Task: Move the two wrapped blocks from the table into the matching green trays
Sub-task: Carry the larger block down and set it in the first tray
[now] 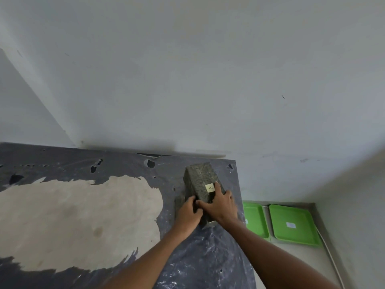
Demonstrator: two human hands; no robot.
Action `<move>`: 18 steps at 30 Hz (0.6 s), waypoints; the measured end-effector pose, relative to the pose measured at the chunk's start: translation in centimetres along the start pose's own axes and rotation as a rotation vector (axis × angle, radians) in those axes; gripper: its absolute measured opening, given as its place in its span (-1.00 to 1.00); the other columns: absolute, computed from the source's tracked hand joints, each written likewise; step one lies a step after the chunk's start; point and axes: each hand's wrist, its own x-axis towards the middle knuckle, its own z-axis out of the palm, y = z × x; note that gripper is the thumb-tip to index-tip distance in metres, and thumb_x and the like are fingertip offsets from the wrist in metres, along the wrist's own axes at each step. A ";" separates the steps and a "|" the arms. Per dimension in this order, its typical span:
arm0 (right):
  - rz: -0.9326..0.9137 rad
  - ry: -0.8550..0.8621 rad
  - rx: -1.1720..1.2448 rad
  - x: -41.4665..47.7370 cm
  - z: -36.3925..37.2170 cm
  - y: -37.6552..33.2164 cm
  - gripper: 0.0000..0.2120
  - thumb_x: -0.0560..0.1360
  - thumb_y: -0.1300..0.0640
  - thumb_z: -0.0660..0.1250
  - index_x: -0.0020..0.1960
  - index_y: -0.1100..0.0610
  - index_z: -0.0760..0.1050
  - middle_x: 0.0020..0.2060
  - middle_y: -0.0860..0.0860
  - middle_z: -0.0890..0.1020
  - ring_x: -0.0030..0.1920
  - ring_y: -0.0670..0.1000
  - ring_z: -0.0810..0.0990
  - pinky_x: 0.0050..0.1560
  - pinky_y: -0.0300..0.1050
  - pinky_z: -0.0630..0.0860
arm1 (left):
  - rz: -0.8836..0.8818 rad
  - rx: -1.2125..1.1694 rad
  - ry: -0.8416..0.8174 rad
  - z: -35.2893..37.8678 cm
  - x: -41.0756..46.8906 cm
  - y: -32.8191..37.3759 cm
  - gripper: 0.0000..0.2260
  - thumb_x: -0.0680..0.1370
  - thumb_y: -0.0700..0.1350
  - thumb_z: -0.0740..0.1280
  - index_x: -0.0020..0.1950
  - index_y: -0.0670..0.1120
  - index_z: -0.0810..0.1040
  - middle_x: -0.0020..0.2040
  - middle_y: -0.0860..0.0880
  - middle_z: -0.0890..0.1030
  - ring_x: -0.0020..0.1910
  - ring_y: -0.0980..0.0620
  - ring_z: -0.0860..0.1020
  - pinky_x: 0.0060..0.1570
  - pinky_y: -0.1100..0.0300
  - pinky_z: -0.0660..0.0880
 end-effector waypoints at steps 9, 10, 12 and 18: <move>-0.070 -0.033 0.145 -0.6 0.1 1.5 -0.60 0.61 -0.10 0.12 0.38 0.05 0.32 0.27 0.23 0.46 0.17 0.25 0.55 0.17 0.18 0.54 | -0.064 0.142 -0.138 0.8 2.2 -0.8 0.33 0.10 0.32 0.59 0.61 -0.07 -0.13 0.59 -0.11 0.14 0.53 -0.12 0.25 0.47 -0.14 0.30; -0.092 -0.057 0.166 -0.6 -0.1 1.8 -0.63 0.62 -0.03 0.12 0.38 0.08 0.33 0.26 0.22 0.49 0.15 0.23 0.56 0.16 0.17 0.55 | -0.062 0.261 -0.148 0.9 2.4 -0.9 0.39 0.06 0.37 0.57 0.60 -0.08 -0.19 0.60 -0.13 0.03 0.55 -0.15 0.18 0.48 -0.16 0.28; -0.150 -0.103 0.160 -0.4 -0.5 2.7 -0.66 0.62 0.08 0.11 0.37 0.09 0.36 0.22 0.18 0.57 0.09 0.19 0.60 0.11 0.14 0.58 | -0.052 0.433 -0.161 1.1 2.6 -1.5 0.38 0.09 0.37 0.56 0.59 -0.10 -0.25 0.59 -0.13 -0.04 0.55 -0.18 0.13 0.46 -0.17 0.29; -0.329 -0.125 -0.305 1.3 -1.7 4.9 -0.33 0.54 0.25 0.21 0.56 0.03 0.01 0.52 0.19 0.22 0.45 0.27 0.30 0.30 0.27 0.46 | -0.001 0.586 -0.200 0.3 4.1 -2.8 0.23 0.24 0.28 0.53 0.59 -0.08 -0.22 0.60 -0.08 0.02 0.53 -0.22 0.16 0.45 -0.22 0.29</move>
